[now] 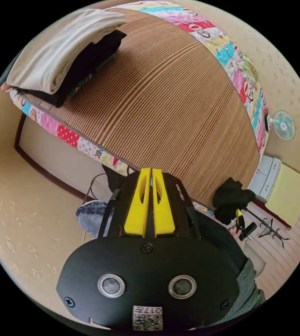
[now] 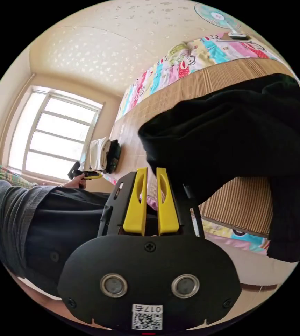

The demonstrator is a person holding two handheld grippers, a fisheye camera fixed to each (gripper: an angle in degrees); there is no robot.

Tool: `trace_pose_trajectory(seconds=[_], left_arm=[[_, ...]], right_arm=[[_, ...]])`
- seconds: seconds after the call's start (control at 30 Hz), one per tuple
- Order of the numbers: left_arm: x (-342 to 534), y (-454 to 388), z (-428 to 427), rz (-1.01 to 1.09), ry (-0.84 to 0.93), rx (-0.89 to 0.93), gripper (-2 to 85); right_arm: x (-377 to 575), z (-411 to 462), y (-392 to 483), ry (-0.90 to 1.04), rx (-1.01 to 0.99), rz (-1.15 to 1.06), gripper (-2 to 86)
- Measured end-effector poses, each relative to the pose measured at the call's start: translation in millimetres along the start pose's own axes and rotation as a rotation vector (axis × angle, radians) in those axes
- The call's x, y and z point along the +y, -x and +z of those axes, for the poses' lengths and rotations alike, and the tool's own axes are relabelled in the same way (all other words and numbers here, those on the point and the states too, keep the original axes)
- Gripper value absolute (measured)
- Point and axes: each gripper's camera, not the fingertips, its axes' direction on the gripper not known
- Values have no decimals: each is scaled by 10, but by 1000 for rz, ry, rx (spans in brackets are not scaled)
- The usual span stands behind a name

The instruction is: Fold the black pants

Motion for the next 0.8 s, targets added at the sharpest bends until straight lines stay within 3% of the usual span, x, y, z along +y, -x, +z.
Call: trace_pose_trajectory(seconds=[0.13,0.2,0.3,0.47,0.67,0.73,0.8], left_arm=[[73,-78,132,88,-22,-101,-5],[170,87,317,52,14,-143,-5],[437,518,712,-67,107,-163,-5],[982,1231,1300,-313,232,-172,-7],[1162,1256,1552,-348,87,21,-9],[1147,1070,1572,-267,6,72,-9],[1140,820,1555,-157,-81,142,-9]], right_arm=[[500,-467,-494,-247,-19,314,78],[1039,-935,-939,-463,57,651,99],[1641,-1382,-1237,-699,116,902,125],[1889,-1317,-1502,-784,-13,1028,142],[2335,-856,-1377,-1118,-297,1117,80],[2358,-772,-1176,-1184,-317,1025,62],[2198,-736,-782,-1200,-349,746,44]])
